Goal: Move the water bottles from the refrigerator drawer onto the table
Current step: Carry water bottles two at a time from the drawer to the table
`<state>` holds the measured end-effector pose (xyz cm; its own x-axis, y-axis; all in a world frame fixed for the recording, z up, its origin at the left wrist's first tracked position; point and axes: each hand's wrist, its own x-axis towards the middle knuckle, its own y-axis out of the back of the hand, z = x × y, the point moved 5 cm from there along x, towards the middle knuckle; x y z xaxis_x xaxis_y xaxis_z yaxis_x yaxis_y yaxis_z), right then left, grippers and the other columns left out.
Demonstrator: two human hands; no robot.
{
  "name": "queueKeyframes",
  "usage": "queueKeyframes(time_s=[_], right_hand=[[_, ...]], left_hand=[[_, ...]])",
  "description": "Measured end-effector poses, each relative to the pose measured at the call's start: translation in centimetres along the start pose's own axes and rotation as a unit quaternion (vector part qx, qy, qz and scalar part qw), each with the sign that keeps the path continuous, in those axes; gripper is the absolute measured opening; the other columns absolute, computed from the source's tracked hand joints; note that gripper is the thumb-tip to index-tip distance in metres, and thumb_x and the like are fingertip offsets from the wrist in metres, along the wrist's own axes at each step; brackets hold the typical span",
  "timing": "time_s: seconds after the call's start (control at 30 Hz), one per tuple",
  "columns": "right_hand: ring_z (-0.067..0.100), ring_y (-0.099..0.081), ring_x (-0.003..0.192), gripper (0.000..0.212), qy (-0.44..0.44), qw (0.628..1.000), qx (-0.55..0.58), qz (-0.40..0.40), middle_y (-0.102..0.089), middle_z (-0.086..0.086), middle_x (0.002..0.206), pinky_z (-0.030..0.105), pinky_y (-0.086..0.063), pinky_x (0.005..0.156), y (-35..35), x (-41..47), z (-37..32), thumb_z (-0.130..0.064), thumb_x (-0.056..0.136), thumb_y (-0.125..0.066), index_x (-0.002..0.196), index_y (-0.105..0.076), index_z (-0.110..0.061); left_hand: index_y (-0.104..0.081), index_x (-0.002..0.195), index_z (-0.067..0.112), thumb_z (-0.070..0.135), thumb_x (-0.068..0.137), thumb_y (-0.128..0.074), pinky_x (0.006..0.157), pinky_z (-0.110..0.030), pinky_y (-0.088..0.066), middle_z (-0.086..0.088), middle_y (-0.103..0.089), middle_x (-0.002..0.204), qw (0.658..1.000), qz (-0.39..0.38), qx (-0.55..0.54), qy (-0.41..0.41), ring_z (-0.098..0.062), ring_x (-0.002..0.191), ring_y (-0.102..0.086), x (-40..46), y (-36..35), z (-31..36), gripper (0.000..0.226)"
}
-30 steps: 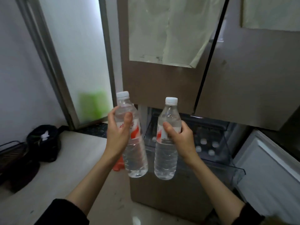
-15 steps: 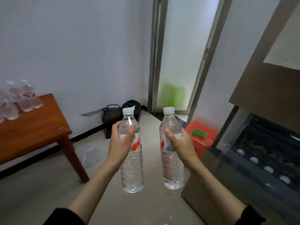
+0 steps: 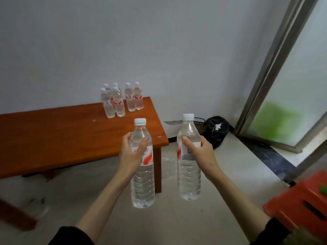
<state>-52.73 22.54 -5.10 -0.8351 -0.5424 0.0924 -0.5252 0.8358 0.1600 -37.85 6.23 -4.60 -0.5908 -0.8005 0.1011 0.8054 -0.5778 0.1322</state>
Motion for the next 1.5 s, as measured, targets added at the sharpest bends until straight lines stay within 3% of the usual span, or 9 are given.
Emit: queueKeyframes(time_s=[0.1, 0.27, 0.6, 0.77, 0.87, 1.1, 1.3, 1.4, 1.5], right_hand=[[-0.002, -0.065, 0.075, 0.028, 0.0, 0.999, -0.017, -0.041, -0.067, -0.009, 0.087, 0.011, -0.047, 0.055, -4.7, 3.3, 0.0, -0.048, 0.071, -0.072, 0.09, -0.057, -0.034], [0.004, -0.065, 0.079, 0.033, 0.001, 0.996, -0.041, -0.083, -0.065, -0.011, 0.09, 0.015, -0.047, 0.062, -10.2, 10.0, 0.9, -0.047, 0.069, -0.074, 0.093, -0.056, -0.033], [0.003, -0.061, 0.092, 0.051, 0.016, 0.989, -0.061, -0.133, -0.06, -0.018, 0.101, 0.017, -0.047, 0.072, -17.3, 27.1, 2.8, -0.046, 0.07, -0.074, 0.113, -0.051, -0.032], [0.01, -0.059, 0.1, 0.054, 0.001, 0.984, -0.081, -0.159, -0.06, -0.008, 0.109, 0.034, -0.051, 0.088, -19.4, 34.5, 4.1, -0.035, 0.071, -0.077, 0.117, -0.051, -0.024], [0.005, -0.052, 0.098, 0.052, -0.007, 0.981, -0.101, -0.165, -0.052, -0.015, 0.104, 0.033, -0.047, 0.091, -20.7, 38.3, 5.2, -0.035, 0.071, -0.077, 0.112, -0.045, -0.032], [0.022, -0.044, 0.12, 0.07, -0.066, 0.968, -0.187, -0.154, -0.044, 0.002, 0.129, 0.049, -0.042, 0.102, -24.5, 46.1, 9.4, -0.041, 0.069, -0.077, 0.13, -0.043, -0.027], [0.007, -0.054, 0.101, 0.049, -0.07, 0.972, -0.147, -0.171, -0.056, -0.019, 0.106, 0.031, -0.049, 0.087, -27.2, 51.0, 11.2, -0.029, 0.071, -0.078, 0.107, -0.046, -0.04], [0.005, -0.054, 0.097, 0.047, -0.075, 0.971, -0.141, -0.178, -0.054, -0.025, 0.1, 0.034, -0.051, 0.088, -28.5, 53.2, 11.6, -0.027, 0.071, -0.078, 0.1, -0.046, -0.045], [0.01, -0.054, 0.103, 0.048, -0.071, 0.968, -0.15, -0.187, -0.055, -0.017, 0.106, 0.04, -0.051, 0.092, -29.9, 54.6, 11.9, -0.026, 0.072, -0.078, 0.107, -0.047, -0.039]], left_hand=[[-0.03, 0.133, 0.024, 0.042, 0.086, -0.053, 0.067, -0.023, -0.047, 0.002, -0.051, 0.117, 1.0, 0.025, 0.013, 0.013, -0.017, 0.098, -0.058, 3.2, 2.8, -1.3, 0.055], [-0.029, 0.132, 0.022, 0.041, 0.085, -0.054, 0.063, -0.019, -0.045, -0.001, -0.053, 0.12, 0.998, 0.056, 0.014, 0.034, -0.012, 0.092, -0.059, 9.6, 4.9, -3.5, 0.057], [-0.033, 0.136, 0.024, 0.04, 0.079, -0.064, 0.082, -0.028, -0.046, 0.001, -0.051, 0.133, 0.994, 0.055, 0.07, 0.069, -0.021, 0.118, -0.054, 26.8, 3.9, -7.8, 0.067], [-0.029, 0.138, 0.023, 0.039, 0.081, -0.062, 0.09, -0.036, -0.045, -0.003, -0.047, 0.138, 0.99, 0.049, 0.086, 0.096, -0.023, 0.124, -0.049, 34.2, 2.9, -9.6, 0.067], [-0.023, 0.141, 0.022, 0.036, 0.083, -0.062, 0.095, -0.041, -0.043, -0.004, -0.044, 0.142, 0.99, 0.023, 0.1, 0.095, -0.026, 0.126, -0.047, 38.3, 2.5, -10.3, 0.071], [-0.027, 0.139, 0.02, 0.03, 0.078, -0.071, 0.099, -0.043, -0.042, -0.004, -0.045, 0.141, 0.986, 0.015, 0.11, 0.125, -0.024, 0.126, -0.047, 46.9, 1.9, -13.3, 0.077], [-0.026, 0.14, 0.018, 0.019, 0.075, -0.074, 0.091, -0.027, -0.035, -0.001, -0.044, 0.142, 0.987, 0.001, 0.123, 0.1, -0.012, 0.122, -0.045, 52.9, 1.0, -15.8, 0.08], [-0.029, 0.138, 0.019, 0.018, 0.076, -0.074, 0.096, -0.029, -0.035, -0.002, -0.044, 0.142, 0.986, -0.021, 0.133, 0.096, -0.014, 0.126, -0.042, 55.4, 0.6, -16.9, 0.077], [-0.03, 0.138, 0.022, 0.023, 0.077, -0.073, 0.105, -0.037, -0.033, 0.001, -0.039, 0.145, 0.986, -0.021, 0.141, 0.09, -0.016, 0.131, -0.038, 57.0, 0.2, -17.6, 0.076]])
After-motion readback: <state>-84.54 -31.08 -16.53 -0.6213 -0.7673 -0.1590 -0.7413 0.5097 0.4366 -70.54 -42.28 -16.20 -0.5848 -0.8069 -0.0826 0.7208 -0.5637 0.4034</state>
